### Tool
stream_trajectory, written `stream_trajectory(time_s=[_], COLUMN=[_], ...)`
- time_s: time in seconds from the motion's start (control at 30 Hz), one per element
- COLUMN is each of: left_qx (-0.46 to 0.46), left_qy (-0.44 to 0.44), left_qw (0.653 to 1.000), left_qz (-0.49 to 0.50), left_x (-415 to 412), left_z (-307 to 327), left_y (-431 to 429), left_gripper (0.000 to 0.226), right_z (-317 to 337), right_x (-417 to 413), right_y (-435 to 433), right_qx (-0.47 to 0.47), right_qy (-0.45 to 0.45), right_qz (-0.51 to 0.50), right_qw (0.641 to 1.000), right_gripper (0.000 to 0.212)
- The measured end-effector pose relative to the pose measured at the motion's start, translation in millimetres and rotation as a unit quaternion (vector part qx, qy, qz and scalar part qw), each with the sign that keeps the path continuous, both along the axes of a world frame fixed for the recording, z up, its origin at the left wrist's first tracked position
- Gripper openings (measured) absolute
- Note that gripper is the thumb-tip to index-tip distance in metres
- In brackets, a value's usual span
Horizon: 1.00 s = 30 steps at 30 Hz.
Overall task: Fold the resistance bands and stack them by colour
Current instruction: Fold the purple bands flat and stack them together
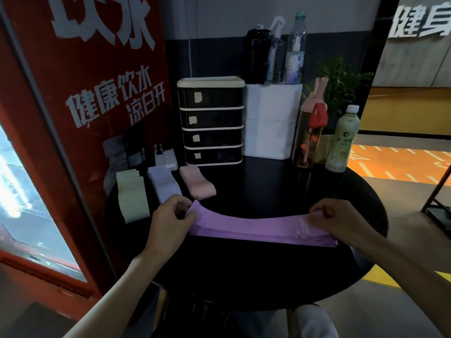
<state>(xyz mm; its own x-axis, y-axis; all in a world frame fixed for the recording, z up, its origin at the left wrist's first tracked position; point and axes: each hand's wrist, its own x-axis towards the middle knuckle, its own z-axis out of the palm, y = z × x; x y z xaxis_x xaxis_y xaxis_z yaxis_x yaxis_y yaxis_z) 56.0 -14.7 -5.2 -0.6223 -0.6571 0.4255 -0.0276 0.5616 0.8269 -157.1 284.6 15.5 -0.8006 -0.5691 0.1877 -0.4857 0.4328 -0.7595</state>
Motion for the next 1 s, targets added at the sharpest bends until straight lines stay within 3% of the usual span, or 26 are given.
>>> stream_trajectory(time_s=[0.27,0.47,0.63,0.73,0.8,0.9,1.0], left_qx=[-0.049,-0.064,-0.113,-0.142,-0.154,-0.162,-0.184], left_qy=[-0.046,-0.117,-0.236,-0.297,-0.311,-0.317,-0.303], left_qw=[0.997,0.99,0.958,0.932,0.923,0.918,0.918], left_qz=[-0.025,-0.048,-0.116,-0.151,-0.167,-0.176,-0.179], left_x=[2,1,-4,-9,-11,-13,-14], left_z=[-6,-7,6,15,16,16,14], left_y=[-1,-6,-19,-21,-23,-27,-28], left_gripper=[0.021,0.035,0.041,0.029,0.03,0.028,0.016], right_z=[-9,-14,-10,-4,-1,0,1], right_x=[3,-2,-6,-6,-7,-8,-4], right_y=[3,9,13,12,10,7,5], right_qx=[0.039,0.124,0.2,0.243,0.258,0.247,0.213], right_qy=[0.01,0.063,0.078,0.086,0.084,0.091,0.105], right_qz=[-0.005,0.01,0.018,0.046,0.067,0.092,0.103], right_qw=[0.999,0.99,0.976,0.965,0.96,0.96,0.966], right_gripper=[0.007,0.019,0.031,0.034,0.028,0.001,0.01])
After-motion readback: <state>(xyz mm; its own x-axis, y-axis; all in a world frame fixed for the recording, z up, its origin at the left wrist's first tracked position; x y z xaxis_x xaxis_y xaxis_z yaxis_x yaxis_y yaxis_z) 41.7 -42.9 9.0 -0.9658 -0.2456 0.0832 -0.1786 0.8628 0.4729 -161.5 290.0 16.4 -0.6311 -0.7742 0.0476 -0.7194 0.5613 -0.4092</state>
